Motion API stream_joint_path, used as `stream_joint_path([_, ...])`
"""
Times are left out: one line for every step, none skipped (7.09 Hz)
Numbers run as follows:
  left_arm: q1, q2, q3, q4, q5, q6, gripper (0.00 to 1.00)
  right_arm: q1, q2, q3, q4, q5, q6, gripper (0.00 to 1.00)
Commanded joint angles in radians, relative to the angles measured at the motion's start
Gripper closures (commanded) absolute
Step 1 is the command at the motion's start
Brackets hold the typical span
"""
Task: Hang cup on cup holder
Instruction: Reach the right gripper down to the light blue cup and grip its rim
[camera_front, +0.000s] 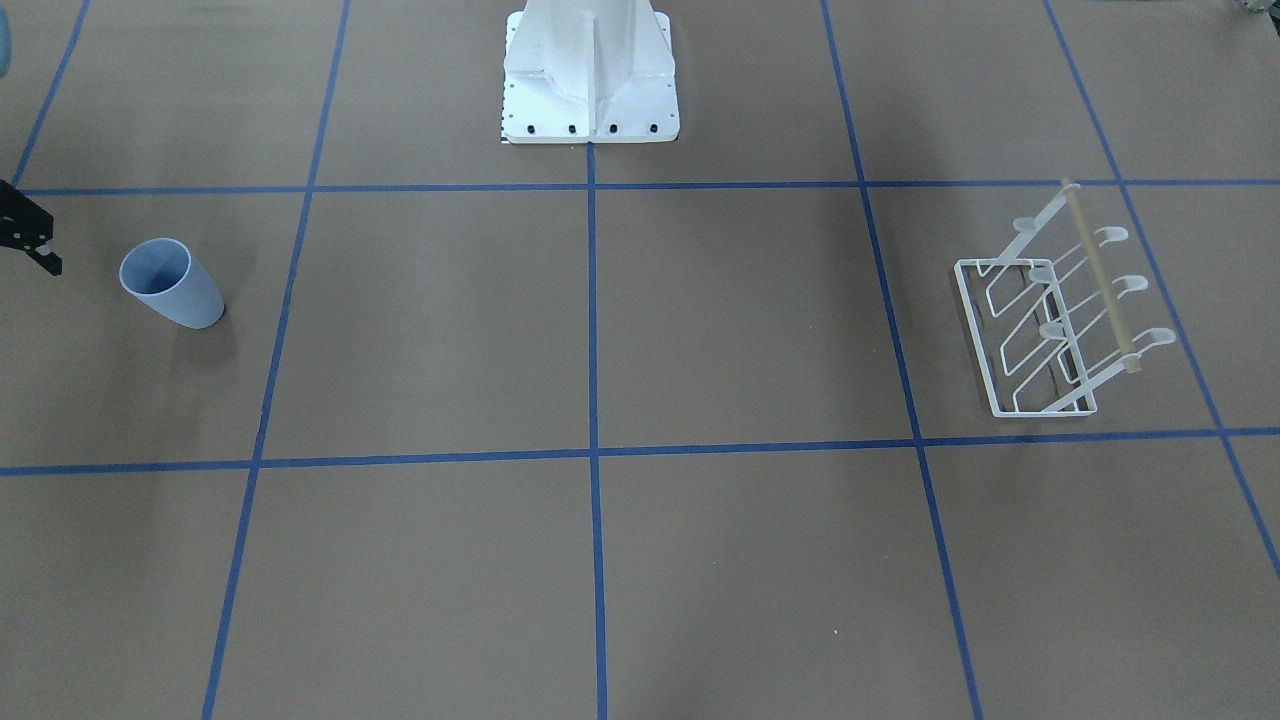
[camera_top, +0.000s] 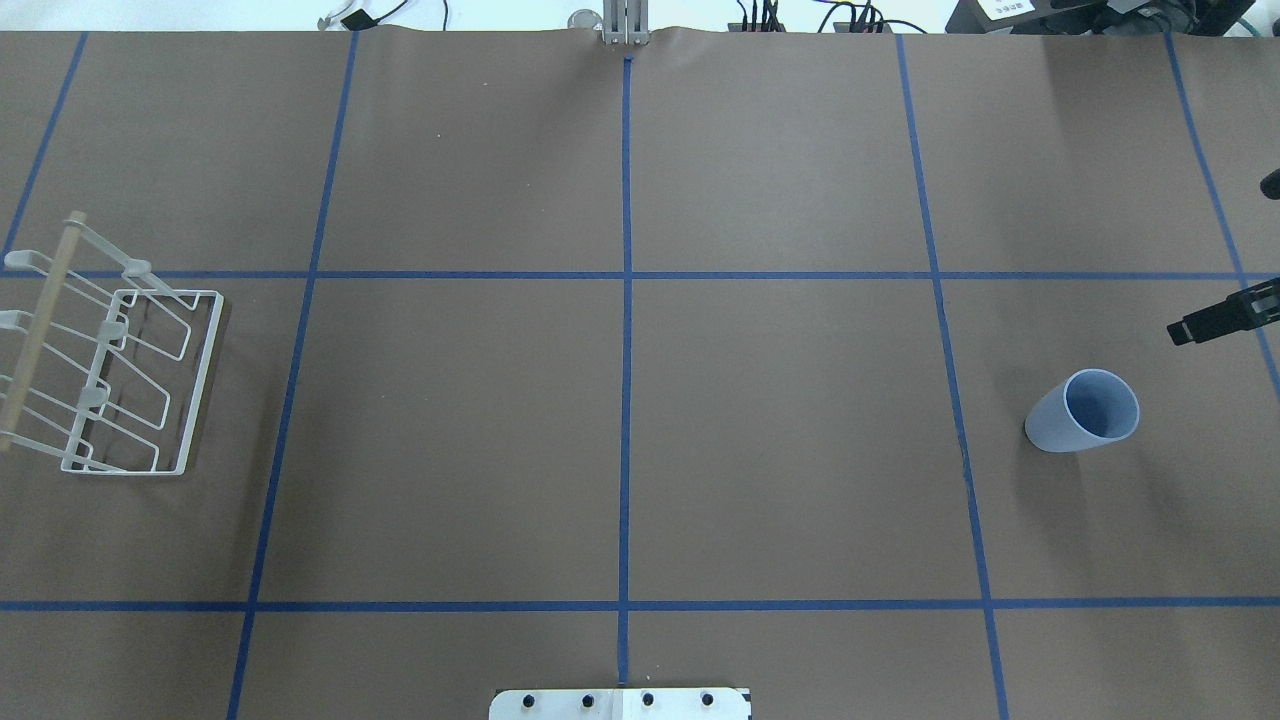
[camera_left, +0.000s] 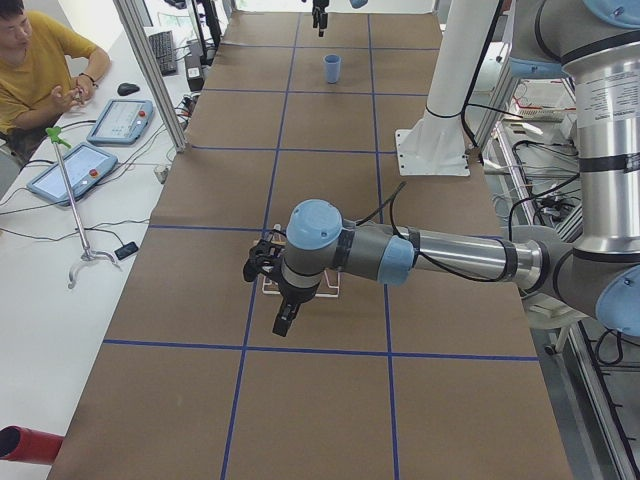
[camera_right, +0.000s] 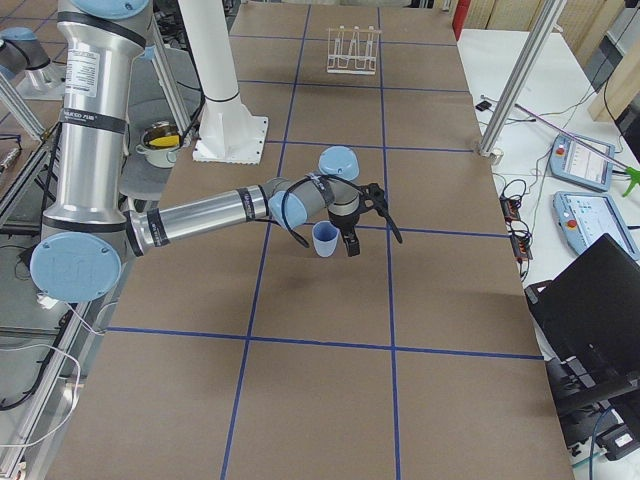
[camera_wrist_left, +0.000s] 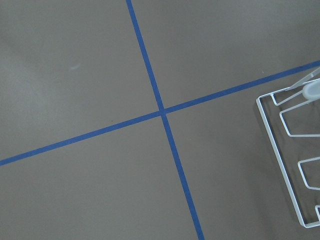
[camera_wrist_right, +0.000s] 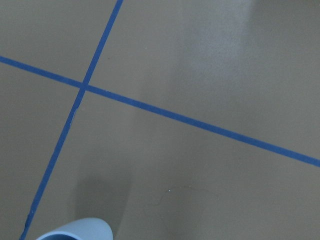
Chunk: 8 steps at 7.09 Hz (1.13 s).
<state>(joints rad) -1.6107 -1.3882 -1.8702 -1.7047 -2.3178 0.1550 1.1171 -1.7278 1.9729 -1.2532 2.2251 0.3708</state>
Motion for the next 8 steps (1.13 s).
stream_joint_path([0.000, 0.008, 0.002, -0.021, 0.000, 0.000, 0.01, -0.130, -0.061, 0.017, 0.064, -0.085, 0.059, 0.01])
stream_joint_path([0.000, 0.008, 0.002, -0.026, 0.000, 0.000, 0.01, -0.163, -0.061, 0.015, 0.066, -0.087, 0.069, 0.03])
stream_joint_path([0.000, 0.008, 0.003, -0.026, 0.000, 0.000, 0.01, -0.178, -0.059, 0.014, 0.066, -0.087, 0.069, 0.12])
stream_joint_path([0.000, 0.008, 0.002, -0.026, 0.000, 0.000, 0.01, -0.198, -0.055, 0.009, 0.067, -0.085, 0.069, 0.27])
stream_joint_path([0.000, 0.008, 0.003, -0.027, 0.000, 0.000, 0.01, -0.213, -0.053, 0.004, 0.067, -0.085, 0.069, 0.37])
stream_joint_path([0.000, 0.008, 0.003, -0.027, 0.000, 0.000, 0.01, -0.221, -0.050, -0.020, 0.093, -0.085, 0.068, 0.44])
stream_joint_path([0.000, 0.008, 0.003, -0.027, 0.000, 0.000, 0.01, -0.223, -0.049, -0.052, 0.139, -0.087, 0.068, 0.58])
stream_joint_path([0.000, 0.008, 0.011, -0.035, 0.000, 0.000, 0.01, -0.223, -0.046, -0.051, 0.146, -0.087, 0.068, 1.00])
